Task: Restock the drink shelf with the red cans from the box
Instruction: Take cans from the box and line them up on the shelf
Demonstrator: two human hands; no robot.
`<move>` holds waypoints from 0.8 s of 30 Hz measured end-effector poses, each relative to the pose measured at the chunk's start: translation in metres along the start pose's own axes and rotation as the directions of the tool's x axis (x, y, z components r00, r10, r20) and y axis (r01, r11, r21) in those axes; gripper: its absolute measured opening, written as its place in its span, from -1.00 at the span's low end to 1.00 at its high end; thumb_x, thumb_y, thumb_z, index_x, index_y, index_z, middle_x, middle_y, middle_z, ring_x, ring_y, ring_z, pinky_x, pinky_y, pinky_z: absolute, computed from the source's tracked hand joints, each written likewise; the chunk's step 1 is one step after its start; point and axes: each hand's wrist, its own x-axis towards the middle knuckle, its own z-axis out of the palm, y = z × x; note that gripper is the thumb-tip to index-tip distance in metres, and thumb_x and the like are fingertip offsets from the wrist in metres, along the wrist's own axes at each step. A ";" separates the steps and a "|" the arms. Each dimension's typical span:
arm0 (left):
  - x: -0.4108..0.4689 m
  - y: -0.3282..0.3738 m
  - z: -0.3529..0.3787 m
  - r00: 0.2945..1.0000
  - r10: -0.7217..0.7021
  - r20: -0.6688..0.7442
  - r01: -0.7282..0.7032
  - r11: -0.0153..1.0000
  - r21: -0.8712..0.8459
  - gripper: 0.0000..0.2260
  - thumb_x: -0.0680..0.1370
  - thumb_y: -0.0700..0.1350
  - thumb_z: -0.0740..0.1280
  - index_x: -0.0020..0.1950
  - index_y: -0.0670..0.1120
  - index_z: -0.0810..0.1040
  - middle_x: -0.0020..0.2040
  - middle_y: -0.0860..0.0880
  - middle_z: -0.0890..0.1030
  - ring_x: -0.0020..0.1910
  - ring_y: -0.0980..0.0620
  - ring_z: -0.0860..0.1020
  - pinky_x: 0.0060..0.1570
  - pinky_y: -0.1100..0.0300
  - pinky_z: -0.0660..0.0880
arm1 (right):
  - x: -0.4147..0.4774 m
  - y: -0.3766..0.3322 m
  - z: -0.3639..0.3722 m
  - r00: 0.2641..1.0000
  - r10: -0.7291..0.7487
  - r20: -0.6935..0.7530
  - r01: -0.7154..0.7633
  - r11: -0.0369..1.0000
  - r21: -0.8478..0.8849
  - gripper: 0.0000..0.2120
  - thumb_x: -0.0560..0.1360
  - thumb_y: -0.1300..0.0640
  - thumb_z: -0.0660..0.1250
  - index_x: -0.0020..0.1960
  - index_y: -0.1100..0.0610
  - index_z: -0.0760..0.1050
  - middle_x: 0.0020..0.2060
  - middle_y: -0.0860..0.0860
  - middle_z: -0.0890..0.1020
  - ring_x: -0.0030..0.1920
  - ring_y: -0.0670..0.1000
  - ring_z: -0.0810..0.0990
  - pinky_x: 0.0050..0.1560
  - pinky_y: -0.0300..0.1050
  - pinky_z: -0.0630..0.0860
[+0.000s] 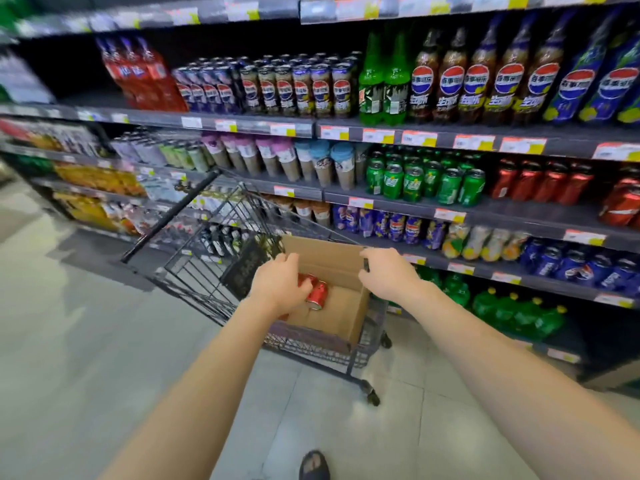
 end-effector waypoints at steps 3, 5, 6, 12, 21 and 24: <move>0.011 -0.041 0.005 1.000 -0.011 -0.006 0.011 1.000 -0.011 -0.46 0.58 0.18 0.24 0.47 -0.09 0.39 0.27 -0.14 0.54 0.15 -0.18 0.59 0.06 -0.02 0.55 | 0.025 -0.026 0.018 0.999 0.017 0.028 -0.017 1.000 -0.015 -0.52 0.60 0.06 0.28 0.50 0.12 0.38 0.39 0.10 0.52 0.22 0.14 0.59 0.14 0.01 0.58; 0.026 -0.069 0.010 1.000 -0.012 -0.003 0.012 1.000 -0.022 -0.49 0.59 0.17 0.24 0.43 -0.10 0.41 0.28 -0.14 0.54 0.16 -0.18 0.58 0.09 -0.02 0.54 | 0.050 -0.042 0.030 0.999 0.036 0.031 -0.036 0.999 -0.020 -0.59 0.59 0.07 0.27 0.42 0.15 0.45 0.33 0.12 0.56 0.24 0.16 0.57 0.17 0.08 0.58; 0.036 -0.083 0.012 1.000 -0.010 0.000 0.010 0.999 -0.034 -0.50 0.59 0.17 0.24 0.43 -0.10 0.42 0.28 -0.14 0.54 0.18 -0.19 0.58 0.11 -0.03 0.54 | 0.063 -0.050 0.036 0.998 0.047 0.030 -0.047 0.999 -0.018 -0.62 0.59 0.08 0.28 0.38 0.16 0.47 0.30 0.12 0.58 0.24 0.16 0.58 0.17 0.10 0.58; 0.100 -0.155 0.034 0.996 0.031 0.089 -0.024 0.997 -0.074 -0.56 0.63 0.13 0.21 0.44 -0.06 0.42 0.29 -0.16 0.54 0.21 -0.22 0.56 0.17 -0.05 0.50 | 0.140 -0.094 0.088 0.983 0.159 0.088 -0.160 0.987 0.007 -0.55 0.58 0.05 0.29 0.44 0.14 0.44 0.34 0.12 0.57 0.29 0.17 0.56 0.24 0.09 0.56; 0.177 -0.211 0.098 0.949 -0.011 0.314 0.101 0.957 -0.273 -0.42 0.59 0.09 0.26 0.59 0.00 0.23 0.36 -0.17 0.52 0.30 -0.23 0.54 0.26 -0.13 0.50 | 0.211 -0.098 0.158 0.923 0.319 0.213 -0.350 0.929 0.124 -0.64 0.54 0.10 0.33 0.31 0.17 0.54 0.25 0.16 0.62 0.26 0.20 0.59 0.27 0.08 0.53; 0.206 -0.215 0.125 0.927 -0.036 0.373 0.162 0.936 -0.313 -0.54 0.55 0.09 0.29 0.42 -0.01 0.40 0.23 -0.14 0.60 0.22 -0.24 0.58 0.19 -0.11 0.54 | 0.236 -0.082 0.169 0.900 0.370 0.230 -0.408 0.901 0.147 -0.60 0.51 0.11 0.31 0.33 0.17 0.54 0.27 0.17 0.62 0.24 0.19 0.60 0.24 0.08 0.55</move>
